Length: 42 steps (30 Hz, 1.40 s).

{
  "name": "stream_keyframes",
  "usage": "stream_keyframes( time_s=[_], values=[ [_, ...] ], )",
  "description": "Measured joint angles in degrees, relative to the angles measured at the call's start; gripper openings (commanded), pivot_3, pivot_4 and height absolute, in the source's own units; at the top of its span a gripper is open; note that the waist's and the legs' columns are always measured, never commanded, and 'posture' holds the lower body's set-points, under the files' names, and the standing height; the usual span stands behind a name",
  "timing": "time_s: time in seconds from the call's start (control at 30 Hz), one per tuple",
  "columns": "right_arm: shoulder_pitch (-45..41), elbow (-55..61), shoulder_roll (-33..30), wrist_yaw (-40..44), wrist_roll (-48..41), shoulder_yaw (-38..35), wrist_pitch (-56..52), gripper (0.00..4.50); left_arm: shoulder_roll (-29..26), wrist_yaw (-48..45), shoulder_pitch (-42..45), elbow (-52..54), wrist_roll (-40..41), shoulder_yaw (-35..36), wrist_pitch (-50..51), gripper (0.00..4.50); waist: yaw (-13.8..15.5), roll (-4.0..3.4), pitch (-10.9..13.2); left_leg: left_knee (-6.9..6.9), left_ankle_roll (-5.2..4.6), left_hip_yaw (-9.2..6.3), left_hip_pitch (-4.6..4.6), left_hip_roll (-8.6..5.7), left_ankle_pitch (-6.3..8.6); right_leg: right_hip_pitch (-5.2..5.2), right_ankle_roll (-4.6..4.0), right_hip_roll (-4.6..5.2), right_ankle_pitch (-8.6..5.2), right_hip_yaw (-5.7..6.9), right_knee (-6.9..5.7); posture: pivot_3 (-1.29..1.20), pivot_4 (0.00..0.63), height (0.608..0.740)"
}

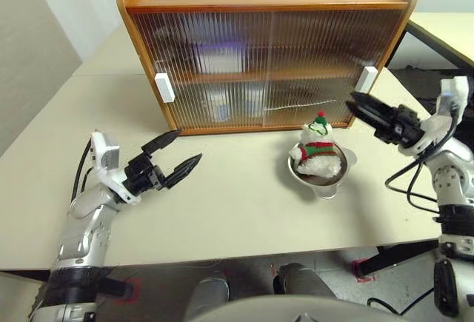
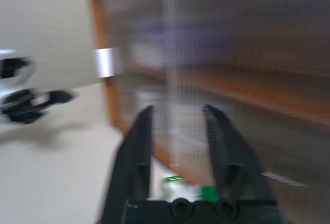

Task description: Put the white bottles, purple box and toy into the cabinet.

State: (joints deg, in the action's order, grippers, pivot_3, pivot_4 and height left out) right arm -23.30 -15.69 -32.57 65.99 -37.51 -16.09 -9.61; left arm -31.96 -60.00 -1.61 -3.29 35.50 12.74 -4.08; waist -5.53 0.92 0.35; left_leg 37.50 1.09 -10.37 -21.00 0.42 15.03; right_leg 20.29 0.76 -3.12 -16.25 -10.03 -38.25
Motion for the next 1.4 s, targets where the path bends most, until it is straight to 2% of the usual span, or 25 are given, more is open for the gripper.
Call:
stream_keyframes(
  time_s=[0.07,0.2,0.63,1.4],
  values=[
    [-1.0,-2.9,-0.6,-1.5,2.1,-0.5,2.0,0.03,-0.1,-0.6,-0.3,0.0,-0.1,0.1,0.0,4.5,0.2,-0.06,0.0,-0.03,-0.01,-0.04,-0.01,0.02,0.01,0.02,-0.01,0.02,0.0,0.01,0.0,-0.13,0.0,0.74],
    [-2.5,-8.6,-1.6,-4.0,5.3,-0.6,5.6,0.03,0.5,-0.9,-1.9,0.2,-1.2,-0.1,-0.3,4.5,0.3,-0.31,-0.2,-0.17,-0.04,0.03,-0.08,0.05,0.03,0.17,-0.01,0.04,0.0,-0.03,0.0,-0.13,0.0,0.74],
    [-7.2,-17.5,-2.2,-16.7,12.8,-1.4,12.5,0.03,1.0,-3.0,-3.2,3.4,-2.7,-1.2,-0.4,4.5,0.2,-0.39,-0.2,-0.34,-0.05,0.03,0.0,0.14,0.02,0.16,0.03,0.0,0.01,-0.03,0.01,-0.13,0.0,0.74],
    [-12.2,-22.7,0.8,-20.9,18.5,1.6,12.5,0.03,1.0,-3.3,-1.9,3.4,-4.4,-1.4,-0.6,4.5,-0.2,-0.5,-0.2,-0.4,-0.07,0.0,0.0,0.21,0.03,0.18,0.08,-0.01,0.06,-0.03,0.02,-0.12,0.0,0.74]
  ],
)
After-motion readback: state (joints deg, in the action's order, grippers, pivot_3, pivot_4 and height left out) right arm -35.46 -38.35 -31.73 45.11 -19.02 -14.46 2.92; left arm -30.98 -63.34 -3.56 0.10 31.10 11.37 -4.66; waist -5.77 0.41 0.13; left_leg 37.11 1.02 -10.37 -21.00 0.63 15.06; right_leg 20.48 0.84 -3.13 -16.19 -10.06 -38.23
